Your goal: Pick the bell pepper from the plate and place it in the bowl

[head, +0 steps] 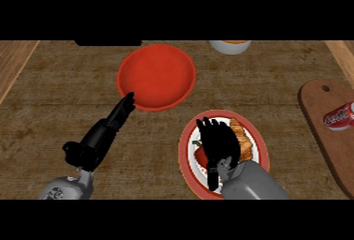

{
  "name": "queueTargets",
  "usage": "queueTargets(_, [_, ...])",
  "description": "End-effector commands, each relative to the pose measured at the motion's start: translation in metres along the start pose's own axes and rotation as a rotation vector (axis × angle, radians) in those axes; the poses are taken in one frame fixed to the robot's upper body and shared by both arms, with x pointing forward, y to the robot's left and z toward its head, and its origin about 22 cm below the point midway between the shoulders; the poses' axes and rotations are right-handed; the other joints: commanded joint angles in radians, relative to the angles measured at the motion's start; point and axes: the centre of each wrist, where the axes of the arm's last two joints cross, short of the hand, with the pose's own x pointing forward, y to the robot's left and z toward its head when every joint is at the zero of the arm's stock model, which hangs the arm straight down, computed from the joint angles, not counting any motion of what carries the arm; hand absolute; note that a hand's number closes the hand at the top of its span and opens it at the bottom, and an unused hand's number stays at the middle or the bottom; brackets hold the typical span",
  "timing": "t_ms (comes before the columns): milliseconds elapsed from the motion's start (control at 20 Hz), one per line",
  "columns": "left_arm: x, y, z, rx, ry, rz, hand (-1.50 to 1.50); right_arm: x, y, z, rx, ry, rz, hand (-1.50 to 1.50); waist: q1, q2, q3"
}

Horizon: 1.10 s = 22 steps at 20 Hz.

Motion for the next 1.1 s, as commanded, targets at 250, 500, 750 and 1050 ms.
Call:
queueTargets(250, [0.003, 0.001, -0.011, 0.011, -0.002, -0.009, 0.0, -0.003, 0.026, -0.026, 0.004, 0.021, -0.022, -1.5, 0.0, 0.001, 0.0])
queueTargets(500, [0.007, 0.011, 0.003, -0.011, -0.007, -0.003, 0.0, -0.012, 0.005, -0.037, -0.044, -0.08, -0.033, 1.5, 0.003, 0.0, 0.0])
queueTargets(750, [0.005, 0.004, -0.009, 0.014, -0.005, -0.015, 0.0, -0.012, 0.026, -0.048, -0.119, -0.098, -0.024, 1.5, 0.001, 0.001, 0.0])
queueTargets(1050, [0.02, -0.025, -0.018, -0.092, -0.026, 0.005, 0.0, 0.064, 0.007, -0.028, -0.141, -0.263, 0.086, 1.5, 0.091, 0.015, 0.001])
